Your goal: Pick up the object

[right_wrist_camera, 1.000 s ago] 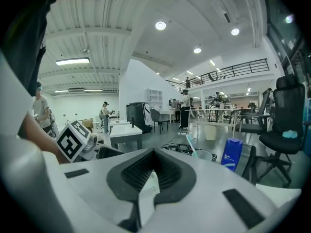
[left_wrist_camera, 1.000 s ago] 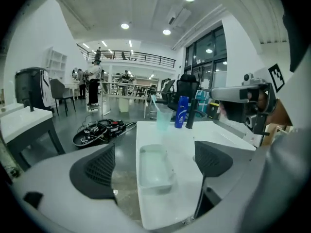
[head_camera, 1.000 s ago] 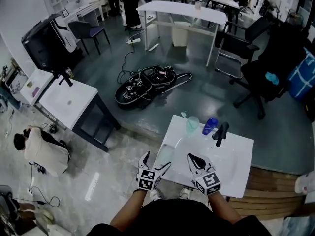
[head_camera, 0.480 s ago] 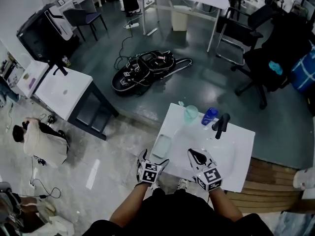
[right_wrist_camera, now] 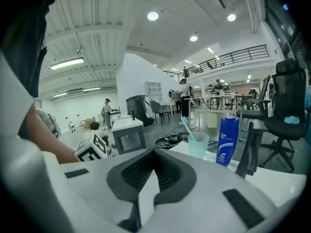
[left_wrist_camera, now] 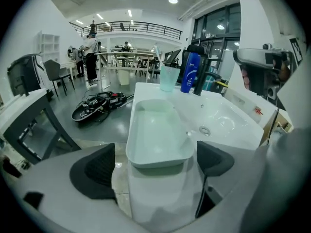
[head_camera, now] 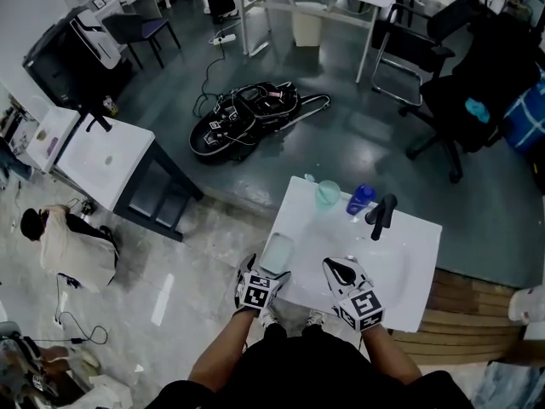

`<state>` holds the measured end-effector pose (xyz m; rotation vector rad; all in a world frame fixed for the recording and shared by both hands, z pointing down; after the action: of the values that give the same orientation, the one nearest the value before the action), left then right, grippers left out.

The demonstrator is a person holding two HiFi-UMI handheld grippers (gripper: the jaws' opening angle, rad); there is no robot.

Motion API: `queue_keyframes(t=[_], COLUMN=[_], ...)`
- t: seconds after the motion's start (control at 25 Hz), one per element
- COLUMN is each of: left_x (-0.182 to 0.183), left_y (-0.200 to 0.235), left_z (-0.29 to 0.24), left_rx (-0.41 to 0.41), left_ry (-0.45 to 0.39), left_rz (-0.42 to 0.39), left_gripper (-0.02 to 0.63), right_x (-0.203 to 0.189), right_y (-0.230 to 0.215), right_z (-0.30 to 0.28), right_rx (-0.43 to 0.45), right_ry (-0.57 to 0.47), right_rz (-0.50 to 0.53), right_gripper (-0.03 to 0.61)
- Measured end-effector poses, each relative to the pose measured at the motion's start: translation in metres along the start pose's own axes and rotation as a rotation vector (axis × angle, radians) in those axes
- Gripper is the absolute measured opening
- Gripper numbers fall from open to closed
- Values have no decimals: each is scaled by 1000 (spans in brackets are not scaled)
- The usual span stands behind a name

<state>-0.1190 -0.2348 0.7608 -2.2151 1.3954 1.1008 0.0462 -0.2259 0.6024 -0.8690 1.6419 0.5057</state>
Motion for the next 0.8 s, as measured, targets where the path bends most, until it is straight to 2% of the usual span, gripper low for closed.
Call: queue_keyframes(t=[0.28, 0.4, 0.48, 0.8], left_x=[-4, 0, 4, 6], left_y=[-4, -5, -1, 0], left_z=[-13, -8, -3, 1], left_rx=[-38, -28, -14, -10], left_ry=[-5, -22, -39, -54], left_rz=[30, 45, 58, 14], left_gripper=[523, 499, 440, 420], right_x=[-3, -4, -2, -3], right_y=[-5, -7, -5, -1], right_z=[1, 0, -1, -2], right_rx=[-6, -8, -7, -1], right_ry=[-1, -3, -6, -4], right_rz=[-11, -14, -17, -20], right_gripper=[18, 18, 18, 18])
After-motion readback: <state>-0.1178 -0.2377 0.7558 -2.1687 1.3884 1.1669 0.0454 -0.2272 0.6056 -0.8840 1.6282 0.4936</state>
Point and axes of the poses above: the fingertips, and each gripper's own axes: z backward along the fingers, y to its left, x out of its top, the point moved 3 cm from there along z, backward along the fingers, and after that the axes turned 8 degrees about -y, right-handed, at the moved point
